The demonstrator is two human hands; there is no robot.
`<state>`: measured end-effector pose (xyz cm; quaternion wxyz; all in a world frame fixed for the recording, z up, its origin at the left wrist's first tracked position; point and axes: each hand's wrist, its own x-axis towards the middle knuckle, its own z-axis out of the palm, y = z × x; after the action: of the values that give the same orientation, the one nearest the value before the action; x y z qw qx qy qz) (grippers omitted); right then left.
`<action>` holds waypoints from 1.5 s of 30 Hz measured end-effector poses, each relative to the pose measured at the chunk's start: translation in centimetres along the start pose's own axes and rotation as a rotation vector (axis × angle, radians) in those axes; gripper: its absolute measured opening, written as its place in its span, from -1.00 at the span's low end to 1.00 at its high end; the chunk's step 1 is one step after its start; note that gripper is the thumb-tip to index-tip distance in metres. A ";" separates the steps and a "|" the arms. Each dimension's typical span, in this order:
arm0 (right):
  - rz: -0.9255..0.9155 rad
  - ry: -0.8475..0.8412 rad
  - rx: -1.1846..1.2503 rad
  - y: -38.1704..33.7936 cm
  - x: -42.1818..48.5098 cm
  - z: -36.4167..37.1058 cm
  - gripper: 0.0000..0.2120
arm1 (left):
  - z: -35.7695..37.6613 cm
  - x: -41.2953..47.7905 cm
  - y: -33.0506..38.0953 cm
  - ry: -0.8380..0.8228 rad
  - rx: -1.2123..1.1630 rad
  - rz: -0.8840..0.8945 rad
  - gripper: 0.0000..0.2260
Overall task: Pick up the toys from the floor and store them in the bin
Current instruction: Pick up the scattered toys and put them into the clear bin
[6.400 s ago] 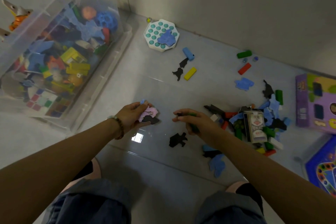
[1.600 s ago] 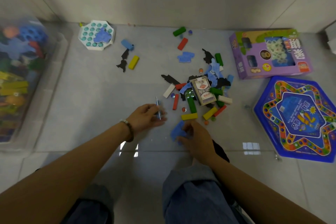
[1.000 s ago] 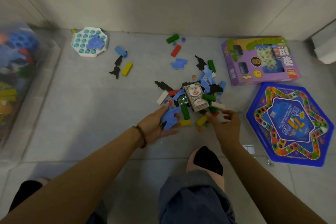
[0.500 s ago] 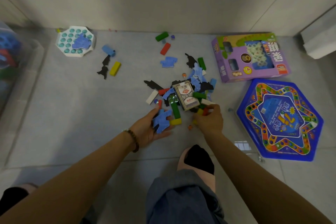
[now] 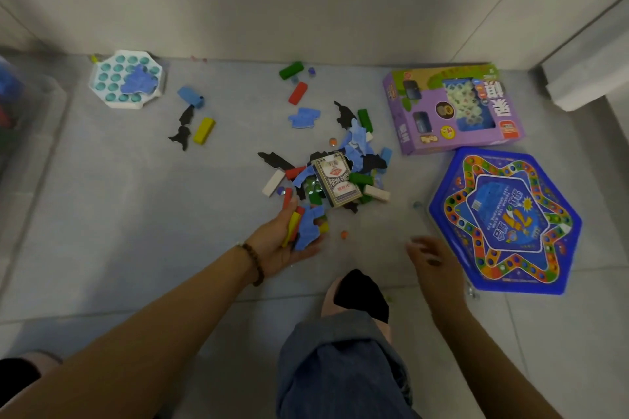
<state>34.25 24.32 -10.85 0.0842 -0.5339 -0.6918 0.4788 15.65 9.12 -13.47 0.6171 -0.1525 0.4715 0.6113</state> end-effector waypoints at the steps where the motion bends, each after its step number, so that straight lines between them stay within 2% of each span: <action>1: 0.091 0.007 -0.007 1.9 -0.8 -1.1 -0.91 | 0.1 0.0 -0.1 0.003 0.009 0.007 -0.44; 4: 0.262 -0.033 0.072 5.5 -3.4 -1.8 -0.91 | 0.5 0.1 -0.7 0.037 0.005 -0.023 -0.46; 7: 0.377 -0.032 0.244 5.9 -5.0 -1.2 -0.91 | 0.8 0.1 -1.2 0.066 0.008 -0.035 -0.49; 12: 0.480 -0.005 0.556 6.0 -5.9 -1.3 -0.83 | 1.1 0.6 -1.7 0.048 -0.008 -0.055 -0.55; 14: 0.509 0.030 0.608 6.4 -6.0 -1.6 -0.80 | 1.2 0.6 -2.0 0.035 0.004 -0.053 -0.56; 17: 0.506 0.097 0.560 7.2 -6.2 -2.5 -0.84 | 1.3 0.3 -2.2 0.041 0.005 -0.067 -0.53; 20: 0.452 0.111 0.394 8.2 -7.3 -3.1 -0.96 | 1.2 0.2 -2.2 0.049 -0.042 -0.076 -0.52; 27: 0.423 0.153 0.197 9.0 -9.2 -1.6 -0.85 | 1.8 0.0 -2.5 -0.052 0.012 -0.092 -0.49; 32: 0.340 0.255 0.099 8.8 -8.0 -0.7 -0.88 | 1.8 0.0 -2.7 -0.017 0.008 -0.097 -0.48; 35: 0.317 0.183 0.280 8.0 -6.3 -0.9 -0.94 | 1.6 -0.3 -2.7 0.000 -0.003 -0.108 -0.48; 38: 0.400 0.060 0.666 6.8 -4.6 -2.0 -0.89 | 1.7 -0.4 -2.5 -0.011 -0.040 -0.110 -0.50; 41: 0.487 0.008 1.072 6.0 -3.0 -4.1 -0.84 | 2.1 -0.3 -2.6 -0.033 -0.018 -0.096 -0.49; 43: 0.483 0.046 1.123 6.1 -2.2 -5.5 -0.89 | 3.0 0.1 -2.7 -0.017 0.018 -0.084 -0.50; 45: 0.472 0.166 0.906 6.7 -1.5 -6.3 -0.87 | 4.5 0.5 -2.8 0.010 0.055 -0.078 -0.53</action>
<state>43.23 26.55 -11.97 0.2511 -0.6216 -0.2669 0.6923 19.91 12.31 -12.64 0.6421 -0.1570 0.4849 0.5727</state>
